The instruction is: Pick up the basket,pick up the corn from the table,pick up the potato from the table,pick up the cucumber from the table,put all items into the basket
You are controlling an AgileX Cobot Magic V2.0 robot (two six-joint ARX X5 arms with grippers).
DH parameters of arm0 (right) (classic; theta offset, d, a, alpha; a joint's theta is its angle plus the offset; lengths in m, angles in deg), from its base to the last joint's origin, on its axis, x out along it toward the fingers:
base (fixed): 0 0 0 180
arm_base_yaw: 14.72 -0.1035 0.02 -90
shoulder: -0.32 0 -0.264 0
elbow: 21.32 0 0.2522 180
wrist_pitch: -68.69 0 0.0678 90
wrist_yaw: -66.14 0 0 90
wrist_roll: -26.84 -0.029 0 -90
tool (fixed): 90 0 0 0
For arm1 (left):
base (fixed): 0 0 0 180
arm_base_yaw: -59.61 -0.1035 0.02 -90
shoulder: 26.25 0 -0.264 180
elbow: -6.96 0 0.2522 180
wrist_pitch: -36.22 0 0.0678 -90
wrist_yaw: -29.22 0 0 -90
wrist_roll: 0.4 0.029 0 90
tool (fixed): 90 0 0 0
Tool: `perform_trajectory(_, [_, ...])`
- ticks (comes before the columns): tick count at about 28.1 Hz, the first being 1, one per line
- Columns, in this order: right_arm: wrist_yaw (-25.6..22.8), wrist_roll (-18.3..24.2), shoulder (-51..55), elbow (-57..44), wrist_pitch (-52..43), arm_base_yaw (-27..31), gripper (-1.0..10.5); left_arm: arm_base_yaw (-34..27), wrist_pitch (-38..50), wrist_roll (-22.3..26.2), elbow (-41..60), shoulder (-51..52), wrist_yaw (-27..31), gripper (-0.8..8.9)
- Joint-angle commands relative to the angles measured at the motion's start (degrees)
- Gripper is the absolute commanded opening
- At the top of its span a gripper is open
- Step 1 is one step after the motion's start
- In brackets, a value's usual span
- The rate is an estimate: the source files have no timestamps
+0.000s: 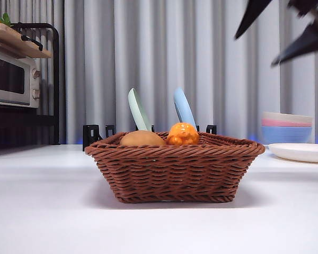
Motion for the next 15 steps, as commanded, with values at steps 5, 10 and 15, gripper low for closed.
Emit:
perform_trajectory(5, [-5.5, 11.1, 8.5, 0.1, 3.0, -1.5, -0.2, 3.1, -2.7, -5.6, 6.3, 7.5, 0.4, -0.09])
perform_trajectory(10, [-14.5, 13.7, 14.8, -0.2, 3.0, -7.1, -0.2, 8.9, 5.6, -9.1, 22.2, 19.1, 7.0, -0.09])
perform_trajectory(15, [-21.5, 14.2, 21.6, -4.5, 0.4, -14.2, -0.2, 12.9, 18.0, -10.3, 43.5, 31.8, 8.5, -0.09])
